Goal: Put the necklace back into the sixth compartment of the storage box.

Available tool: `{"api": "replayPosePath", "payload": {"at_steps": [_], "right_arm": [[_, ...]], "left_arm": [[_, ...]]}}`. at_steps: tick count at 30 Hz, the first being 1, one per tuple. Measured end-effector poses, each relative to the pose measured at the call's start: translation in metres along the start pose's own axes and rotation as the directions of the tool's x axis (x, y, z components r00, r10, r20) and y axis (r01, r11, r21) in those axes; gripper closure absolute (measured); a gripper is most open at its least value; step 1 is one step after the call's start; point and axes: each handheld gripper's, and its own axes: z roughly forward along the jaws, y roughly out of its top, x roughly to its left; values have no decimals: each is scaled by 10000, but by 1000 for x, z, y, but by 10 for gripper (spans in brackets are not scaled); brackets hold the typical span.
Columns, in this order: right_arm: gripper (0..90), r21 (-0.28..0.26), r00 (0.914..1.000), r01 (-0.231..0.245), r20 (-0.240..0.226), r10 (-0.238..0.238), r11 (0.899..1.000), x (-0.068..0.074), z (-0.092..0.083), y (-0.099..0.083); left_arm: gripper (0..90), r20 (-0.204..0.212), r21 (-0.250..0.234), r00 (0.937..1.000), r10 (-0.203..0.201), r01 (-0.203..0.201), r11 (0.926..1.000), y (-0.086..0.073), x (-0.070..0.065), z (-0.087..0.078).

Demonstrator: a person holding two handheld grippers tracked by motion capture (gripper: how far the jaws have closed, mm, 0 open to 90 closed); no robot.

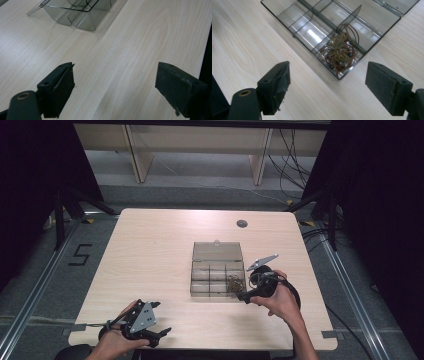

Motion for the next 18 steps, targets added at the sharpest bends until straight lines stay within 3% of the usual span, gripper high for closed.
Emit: {"api": "replayPosePath", "payload": {"at_steps": [1, 2, 3, 4, 6, 13, 15, 17, 18], "right_arm": [[207, 88, 9994, -172, 314, 169, 9998, 0, 1, -1], [206, 56, 9994, -237, 238, 236, 9997, 0, 1, -3], [203, -143, 10000, 50, 25, -49, 9999, -1, 2, -5], [203, -71, 9996, -277, 68, 277, 9996, 1, 1, -6], [201, -132, 9997, -189, 151, 191, 9997, 0, 2, -10], [198, -473, 9994, -321, 146, 328, 9984, -3, 1, -17], [188, -511, 9993, -342, 152, 350, 9981, -3, 1, -19], [188, -519, 9993, -370, 79, 375, 9980, -3, 1, -23], [188, -519, 9993, -370, 79, 375, 9980, -3, 1, -23]], "left_arm": [[150, -1, 35, 10000, 25, -25, 10000, 0, 0, 0], [150, -1, 22, 10000, 16, -16, 10000, 0, 0, 0], [150, -22, 30, 10000, 12, -12, 10000, 0, 0, 0], [150, -39, 50, 10000, -36, 36, 10000, 0, 0, -1], [150, -30, 20, 9998, -216, 216, 9998, 0, -1, 0], [149, -49, -14, 9998, -214, 214, 9998, 0, -1, 0], [150, -39, 36, 10000, 25, -25, 10000, 0, 0, -1], [149, -36, 19, 9997, -223, 223, 9997, 0, -1, 0], [149, -89, 74, 9999, -125, 126, 9999, 0, 0, -1]]}}
